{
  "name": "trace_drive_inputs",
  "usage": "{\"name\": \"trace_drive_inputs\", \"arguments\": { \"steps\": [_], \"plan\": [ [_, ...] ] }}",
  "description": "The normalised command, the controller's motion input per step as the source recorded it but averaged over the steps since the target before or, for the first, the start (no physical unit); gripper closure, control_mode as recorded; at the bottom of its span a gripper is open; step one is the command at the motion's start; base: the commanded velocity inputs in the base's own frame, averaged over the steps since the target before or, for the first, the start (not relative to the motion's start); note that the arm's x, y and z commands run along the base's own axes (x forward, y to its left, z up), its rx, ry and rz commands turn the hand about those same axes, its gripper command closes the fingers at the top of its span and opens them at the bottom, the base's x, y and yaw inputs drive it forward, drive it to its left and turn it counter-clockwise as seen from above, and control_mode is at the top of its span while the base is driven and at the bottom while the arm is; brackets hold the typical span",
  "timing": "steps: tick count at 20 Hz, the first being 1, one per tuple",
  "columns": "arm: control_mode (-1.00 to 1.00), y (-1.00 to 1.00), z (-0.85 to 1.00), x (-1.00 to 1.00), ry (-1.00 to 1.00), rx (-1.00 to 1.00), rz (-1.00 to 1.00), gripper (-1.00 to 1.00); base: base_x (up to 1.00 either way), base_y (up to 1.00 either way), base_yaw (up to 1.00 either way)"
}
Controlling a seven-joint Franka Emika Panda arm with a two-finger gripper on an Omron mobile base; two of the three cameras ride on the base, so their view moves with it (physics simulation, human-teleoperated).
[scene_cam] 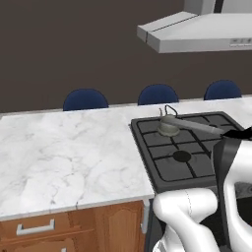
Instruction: Pick the pan from the cabinet and place it on the stove. Then turn on the stove burner for the pan.
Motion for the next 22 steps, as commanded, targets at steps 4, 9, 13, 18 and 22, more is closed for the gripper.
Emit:
{"name": "trace_drive_inputs", "arguments": {
  "steps": [4,9,13,18,22],
  "plan": [
    [1.0,0.0,0.0,0.0,0.0,0.0,0.0,1.0,0.4,-0.11,-0.02],
    [1.0,0.0,0.0,0.0,0.0,0.0,0.0,1.0,0.32,-0.28,-0.02],
    [1.0,0.0,0.0,0.0,0.0,0.0,0.0,1.0,0.33,-0.22,-0.01],
    [1.0,0.0,0.0,0.0,0.0,0.0,0.0,1.0,0.2,-0.09,0.0],
    [1.0,0.0,0.0,0.0,0.0,0.0,0.0,1.0,0.08,-0.02,0.0]
  ]
}}
